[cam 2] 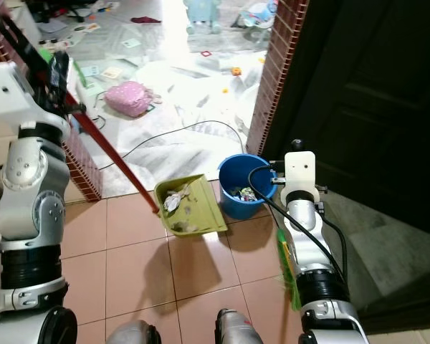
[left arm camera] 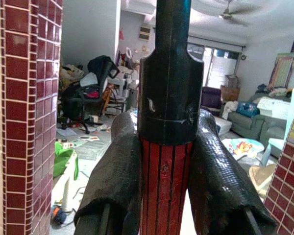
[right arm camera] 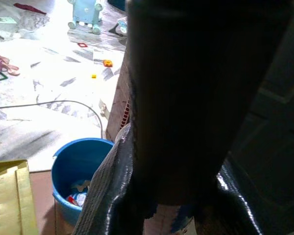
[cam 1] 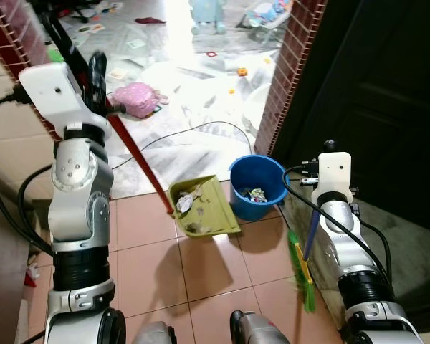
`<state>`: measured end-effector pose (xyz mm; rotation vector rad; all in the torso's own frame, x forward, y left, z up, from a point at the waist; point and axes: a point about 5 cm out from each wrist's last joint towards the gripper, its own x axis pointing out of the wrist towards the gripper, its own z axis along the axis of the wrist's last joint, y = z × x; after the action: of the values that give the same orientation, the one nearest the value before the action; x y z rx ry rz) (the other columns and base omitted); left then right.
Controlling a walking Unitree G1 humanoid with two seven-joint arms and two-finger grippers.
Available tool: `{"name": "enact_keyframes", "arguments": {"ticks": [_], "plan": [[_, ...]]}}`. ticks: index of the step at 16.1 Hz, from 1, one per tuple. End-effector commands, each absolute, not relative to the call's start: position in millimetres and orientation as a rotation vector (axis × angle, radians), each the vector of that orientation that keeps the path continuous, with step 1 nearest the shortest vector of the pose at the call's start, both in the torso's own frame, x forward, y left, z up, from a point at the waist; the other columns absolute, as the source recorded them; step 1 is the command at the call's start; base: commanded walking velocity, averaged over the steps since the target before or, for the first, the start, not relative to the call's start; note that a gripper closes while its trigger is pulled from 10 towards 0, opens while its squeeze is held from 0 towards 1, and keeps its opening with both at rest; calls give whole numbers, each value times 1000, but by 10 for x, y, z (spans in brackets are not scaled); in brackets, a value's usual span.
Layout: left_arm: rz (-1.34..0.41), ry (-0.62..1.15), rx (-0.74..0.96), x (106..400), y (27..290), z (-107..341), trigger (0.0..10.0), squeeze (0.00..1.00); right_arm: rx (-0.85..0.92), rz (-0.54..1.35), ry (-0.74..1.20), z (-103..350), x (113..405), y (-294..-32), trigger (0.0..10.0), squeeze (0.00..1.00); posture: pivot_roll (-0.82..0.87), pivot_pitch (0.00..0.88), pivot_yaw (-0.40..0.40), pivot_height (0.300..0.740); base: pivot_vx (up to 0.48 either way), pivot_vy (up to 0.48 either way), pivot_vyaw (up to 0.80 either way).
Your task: Sweep floor
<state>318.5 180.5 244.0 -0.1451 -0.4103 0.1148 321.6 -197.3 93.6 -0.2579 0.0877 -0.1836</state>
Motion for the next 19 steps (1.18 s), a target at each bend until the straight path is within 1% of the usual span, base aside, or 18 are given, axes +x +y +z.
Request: {"name": "enact_keyframes", "arguments": {"ticks": [1,3,6,14,17,19], "plan": [[99,-502,-175,3156,1760,2663,10000,0,-239,-203,100,934,3233,-1985,10000,0,-69,89,7,740,0,0,-519],[97,-525,-202,3182,1725,2746,10000,0,-271,-188,74,968,3239,-1964,10000,0,-70,87,8,740,122,0,-800],[103,-557,-218,3201,1719,2874,10000,0,-256,-164,75,957,3242,-1923,10000,0,-69,92,4,740,242,0,-733],[107,-565,-231,3222,1737,2917,10000,0,-243,-140,75,943,3265,-1864,10000,0,-64,91,3,740,314,0,0],[100,-557,-237,3228,1718,2897,10000,0,-240,-138,72,949,3276,-1860,10000,0,-66,90,3,740,364,0,-758],[95,-556,-240,3234,1710,2896,10000,0,-241,-135,69,953,3284,-1854,10000,0,-65,90,3,740,366,0,0]]}}
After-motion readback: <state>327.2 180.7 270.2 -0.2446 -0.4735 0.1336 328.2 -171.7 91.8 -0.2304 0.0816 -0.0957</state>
